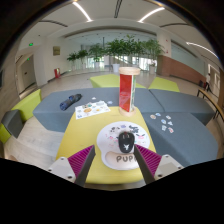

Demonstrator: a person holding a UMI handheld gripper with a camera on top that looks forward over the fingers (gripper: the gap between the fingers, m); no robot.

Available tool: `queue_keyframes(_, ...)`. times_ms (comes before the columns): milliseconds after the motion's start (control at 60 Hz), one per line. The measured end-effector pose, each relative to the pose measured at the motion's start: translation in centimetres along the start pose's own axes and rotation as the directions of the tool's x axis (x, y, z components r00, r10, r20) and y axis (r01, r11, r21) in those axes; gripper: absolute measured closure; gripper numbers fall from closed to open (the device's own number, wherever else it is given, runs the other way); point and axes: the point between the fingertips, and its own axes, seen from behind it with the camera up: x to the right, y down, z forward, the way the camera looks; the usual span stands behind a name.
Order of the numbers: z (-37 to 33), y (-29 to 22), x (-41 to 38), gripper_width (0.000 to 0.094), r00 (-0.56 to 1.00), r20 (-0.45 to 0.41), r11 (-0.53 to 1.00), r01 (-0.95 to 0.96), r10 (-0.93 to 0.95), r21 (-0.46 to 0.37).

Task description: Arrange mouse

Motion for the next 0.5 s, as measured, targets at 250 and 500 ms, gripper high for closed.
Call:
queue_keyframes(250,-9.1,1.6,-8.4,0.01,0.996,0.09,0.997,0.012,-0.019,0.075)
queue_keyframes(500,-11.7,1.3,-8.3,0.0107,0.999,0.044,0.991,0.009,-0.015,0.137)
